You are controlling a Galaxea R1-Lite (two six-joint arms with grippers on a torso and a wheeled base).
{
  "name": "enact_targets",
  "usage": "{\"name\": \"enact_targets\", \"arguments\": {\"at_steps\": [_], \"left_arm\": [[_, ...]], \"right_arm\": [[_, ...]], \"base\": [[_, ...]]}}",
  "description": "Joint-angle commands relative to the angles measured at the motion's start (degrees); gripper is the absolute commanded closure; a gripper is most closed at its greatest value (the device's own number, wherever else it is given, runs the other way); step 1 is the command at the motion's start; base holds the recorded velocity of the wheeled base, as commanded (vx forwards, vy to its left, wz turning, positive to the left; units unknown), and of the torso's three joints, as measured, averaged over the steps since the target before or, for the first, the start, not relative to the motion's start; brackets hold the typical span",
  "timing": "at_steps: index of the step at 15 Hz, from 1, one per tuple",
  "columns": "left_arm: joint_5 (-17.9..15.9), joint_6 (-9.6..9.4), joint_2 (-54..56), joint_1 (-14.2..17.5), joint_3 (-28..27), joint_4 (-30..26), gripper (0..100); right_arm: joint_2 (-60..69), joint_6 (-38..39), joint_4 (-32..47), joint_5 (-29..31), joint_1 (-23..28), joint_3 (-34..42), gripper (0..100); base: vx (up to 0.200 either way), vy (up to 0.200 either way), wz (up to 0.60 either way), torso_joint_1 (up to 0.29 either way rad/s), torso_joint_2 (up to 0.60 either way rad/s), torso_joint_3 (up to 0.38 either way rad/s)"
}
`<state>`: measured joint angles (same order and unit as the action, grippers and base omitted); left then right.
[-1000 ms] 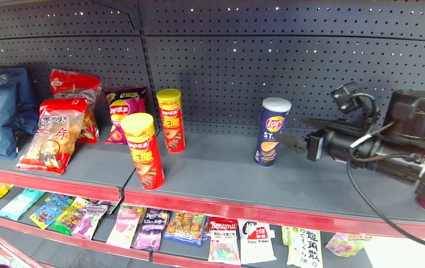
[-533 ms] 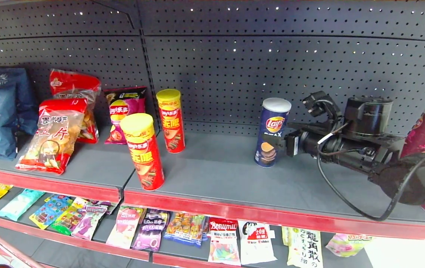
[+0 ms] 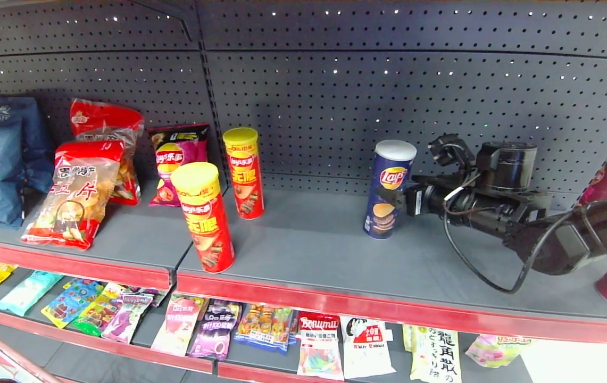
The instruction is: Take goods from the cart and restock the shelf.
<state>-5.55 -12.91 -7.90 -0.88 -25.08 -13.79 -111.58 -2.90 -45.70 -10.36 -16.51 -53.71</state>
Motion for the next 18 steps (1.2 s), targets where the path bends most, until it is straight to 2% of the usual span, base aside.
{"name": "enact_targets", "arguments": {"at_steps": [1,7,10,11,15,18], "left_arm": [[0.01,-0.01,-0.36,0.0,-0.06,-0.01,100],[0.01,-0.01,-0.27,0.0,0.03,-0.1,100],[0.01,-0.01,-0.1,0.0,0.55,-0.1,100],[0.01,-0.01,-0.19,0.0,0.55,-0.1,100],[0.01,-0.01,-0.01,0.0,0.47,-0.1,100],[0.01,-0.01,-0.01,0.0,0.12,-0.1,100]], "right_arm": [[-0.92,0.18,0.0,-0.54,-0.19,-1.22,0],[-5.75,0.18,0.0,-0.54,-0.37,-8.78,0],[-6.46,0.18,0.0,-0.36,-1.51,-9.13,0],[-6.63,0.09,0.0,-0.27,-1.51,-9.13,100],[-4.52,-0.09,0.0,0.34,-2.39,-7.81,100],[1.89,-0.17,0.09,5.79,-4.94,-2.01,100]], "base": [[0.0,0.0,0.0,0.0,0.0,0.0],[0.0,0.0,0.0,0.0,0.0,0.0],[0.0,0.0,0.0,0.0,0.0,0.0],[0.0,0.0,0.0,0.0,0.0,0.0],[0.0,0.0,0.0,0.0,0.0,0.0],[0.0,0.0,0.0,0.0,0.0,0.0]]}}
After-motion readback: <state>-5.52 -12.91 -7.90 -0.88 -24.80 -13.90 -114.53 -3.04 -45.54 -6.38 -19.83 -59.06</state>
